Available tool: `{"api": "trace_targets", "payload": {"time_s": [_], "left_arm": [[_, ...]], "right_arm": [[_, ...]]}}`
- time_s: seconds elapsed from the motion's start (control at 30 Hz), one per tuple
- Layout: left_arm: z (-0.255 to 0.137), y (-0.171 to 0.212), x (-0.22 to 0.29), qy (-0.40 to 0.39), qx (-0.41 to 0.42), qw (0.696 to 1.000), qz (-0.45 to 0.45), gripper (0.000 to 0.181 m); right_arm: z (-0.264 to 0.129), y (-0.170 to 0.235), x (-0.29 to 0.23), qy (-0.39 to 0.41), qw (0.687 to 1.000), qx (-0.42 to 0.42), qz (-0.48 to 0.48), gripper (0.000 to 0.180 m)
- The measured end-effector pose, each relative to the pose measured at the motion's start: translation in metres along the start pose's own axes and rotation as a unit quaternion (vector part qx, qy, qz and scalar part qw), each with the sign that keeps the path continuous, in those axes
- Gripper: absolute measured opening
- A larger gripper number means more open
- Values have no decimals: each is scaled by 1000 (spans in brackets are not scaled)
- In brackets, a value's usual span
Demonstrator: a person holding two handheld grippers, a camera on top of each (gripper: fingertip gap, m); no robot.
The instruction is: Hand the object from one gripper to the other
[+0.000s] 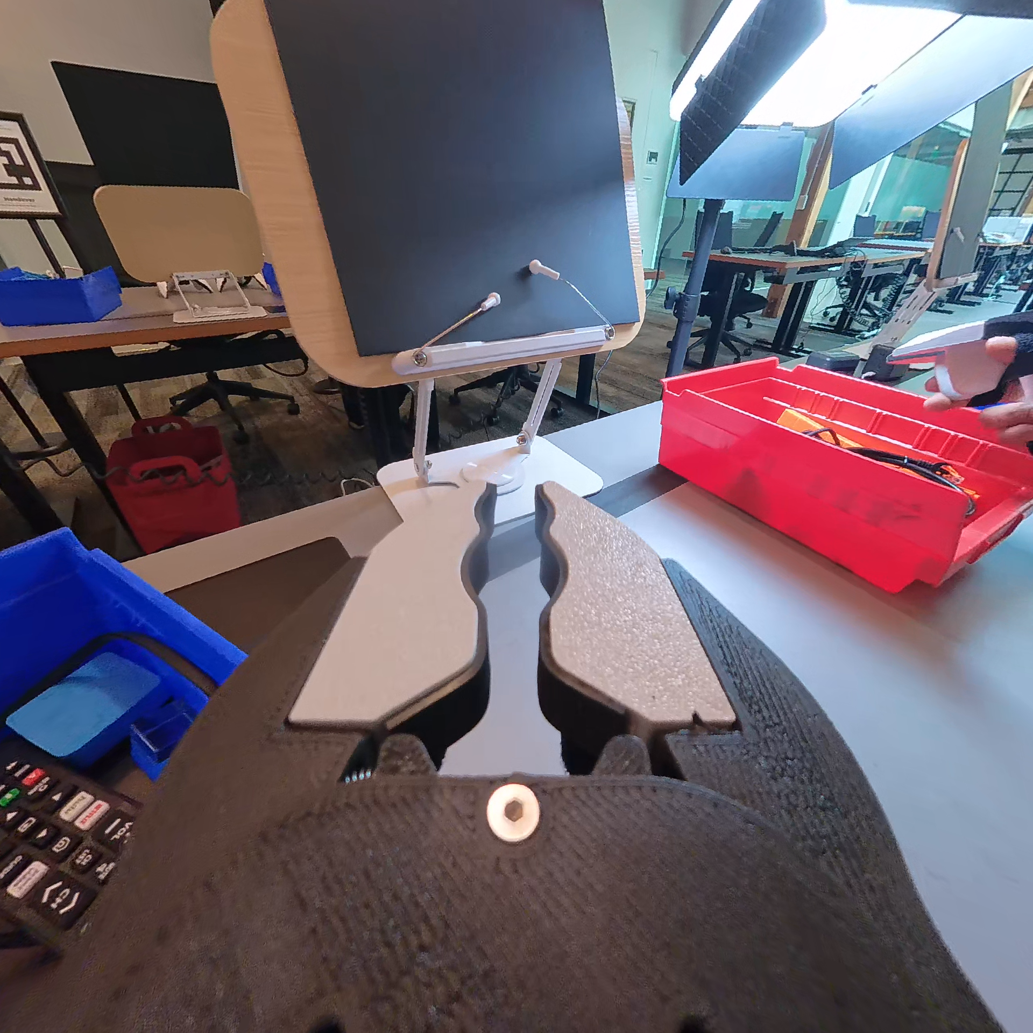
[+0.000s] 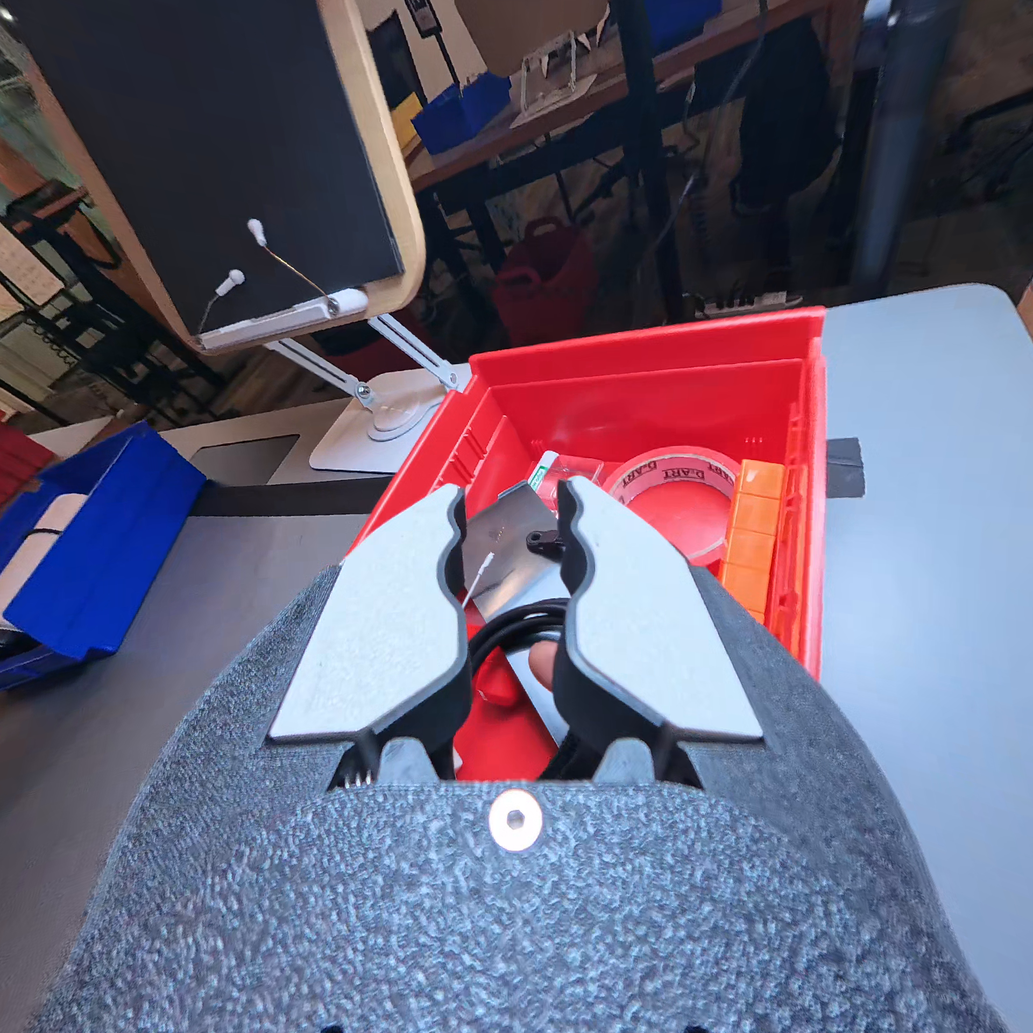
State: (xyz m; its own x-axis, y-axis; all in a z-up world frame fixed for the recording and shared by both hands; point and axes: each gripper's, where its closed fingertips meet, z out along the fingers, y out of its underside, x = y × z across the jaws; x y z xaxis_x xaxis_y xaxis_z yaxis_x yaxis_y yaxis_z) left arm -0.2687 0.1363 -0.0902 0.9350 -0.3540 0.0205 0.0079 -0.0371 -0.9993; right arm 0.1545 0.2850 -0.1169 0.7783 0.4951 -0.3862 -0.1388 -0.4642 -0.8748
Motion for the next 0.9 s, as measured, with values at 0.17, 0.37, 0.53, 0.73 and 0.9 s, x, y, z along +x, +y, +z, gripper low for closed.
{"api": "trace_targets", "payload": {"time_s": [0.17, 0.37, 0.53, 0.73, 0.9], "left_arm": [[-4, -6, -5, -8, 3, 1000, 0, 14], [-16, -22, -15, -27, 9, 999, 18, 17], [-29, -38, -19, -44, 15, 998, 33, 19], [-53, -51, -21, -68, 10, 996, 62, 20], [-92, -45, -41, -111, -19, 989, 92, 21]], "right_arm": [[-9, -19, -36, 6, 994, 60, -94, 32], [-21, -32, -92, 36, 968, 126, -213, 38], [-18, -17, -129, 53, 960, 134, -242, 38], [-18, 21, -157, 44, 962, 101, -251, 39], [-34, 60, -168, 24, 955, 77, -284, 38]]}}
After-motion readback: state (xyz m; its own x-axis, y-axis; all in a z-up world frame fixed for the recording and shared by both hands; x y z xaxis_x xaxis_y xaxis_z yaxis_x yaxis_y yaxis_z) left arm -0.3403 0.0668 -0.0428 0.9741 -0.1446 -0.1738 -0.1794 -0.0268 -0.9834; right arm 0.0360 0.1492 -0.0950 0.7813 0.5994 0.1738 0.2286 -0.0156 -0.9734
